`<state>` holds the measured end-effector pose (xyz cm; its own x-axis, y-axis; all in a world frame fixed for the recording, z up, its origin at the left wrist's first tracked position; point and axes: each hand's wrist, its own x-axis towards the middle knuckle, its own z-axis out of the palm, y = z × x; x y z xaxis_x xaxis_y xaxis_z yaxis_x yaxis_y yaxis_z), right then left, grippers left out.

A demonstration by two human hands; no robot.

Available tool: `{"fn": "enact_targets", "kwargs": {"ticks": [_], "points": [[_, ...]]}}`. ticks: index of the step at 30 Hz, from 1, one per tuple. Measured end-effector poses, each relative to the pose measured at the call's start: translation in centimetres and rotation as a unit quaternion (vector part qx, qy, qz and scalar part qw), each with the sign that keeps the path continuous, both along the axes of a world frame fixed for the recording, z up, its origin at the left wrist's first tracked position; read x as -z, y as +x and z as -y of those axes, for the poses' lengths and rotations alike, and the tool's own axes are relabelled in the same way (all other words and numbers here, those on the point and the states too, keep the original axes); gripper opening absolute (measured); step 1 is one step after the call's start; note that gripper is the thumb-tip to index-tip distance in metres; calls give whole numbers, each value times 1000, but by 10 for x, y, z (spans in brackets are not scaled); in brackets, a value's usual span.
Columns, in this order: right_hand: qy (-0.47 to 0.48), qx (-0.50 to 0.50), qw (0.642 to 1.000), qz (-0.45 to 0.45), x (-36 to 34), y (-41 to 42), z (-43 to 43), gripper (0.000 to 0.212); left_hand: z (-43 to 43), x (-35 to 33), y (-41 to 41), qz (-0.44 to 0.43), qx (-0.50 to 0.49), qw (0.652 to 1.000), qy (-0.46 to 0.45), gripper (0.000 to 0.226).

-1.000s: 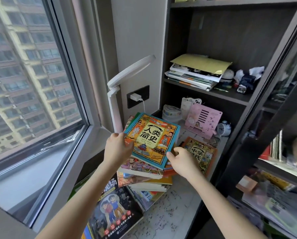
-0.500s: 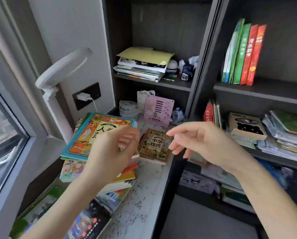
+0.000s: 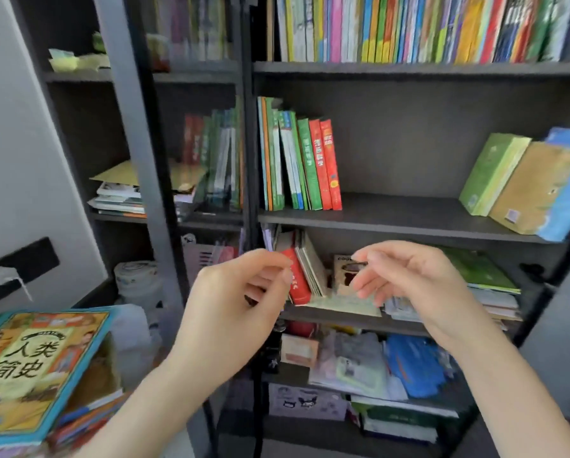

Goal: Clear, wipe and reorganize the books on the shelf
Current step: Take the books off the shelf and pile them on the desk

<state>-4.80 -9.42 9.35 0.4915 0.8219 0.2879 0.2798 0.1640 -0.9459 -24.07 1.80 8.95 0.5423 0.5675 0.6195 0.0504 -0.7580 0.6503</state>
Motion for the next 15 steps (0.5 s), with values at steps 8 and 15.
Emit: {"fn": "enact_targets", "kwargs": {"ticks": [8, 15], "points": [[-24, 55, 998, 30, -1, 121, 19, 15, 1, 5, 141, 9, -90, 996, -6, 15], [-67, 121, 980, 146, 16, 174, -47, 36, -34, 10, 197, 65, -186, 977, -78, 13]]}}
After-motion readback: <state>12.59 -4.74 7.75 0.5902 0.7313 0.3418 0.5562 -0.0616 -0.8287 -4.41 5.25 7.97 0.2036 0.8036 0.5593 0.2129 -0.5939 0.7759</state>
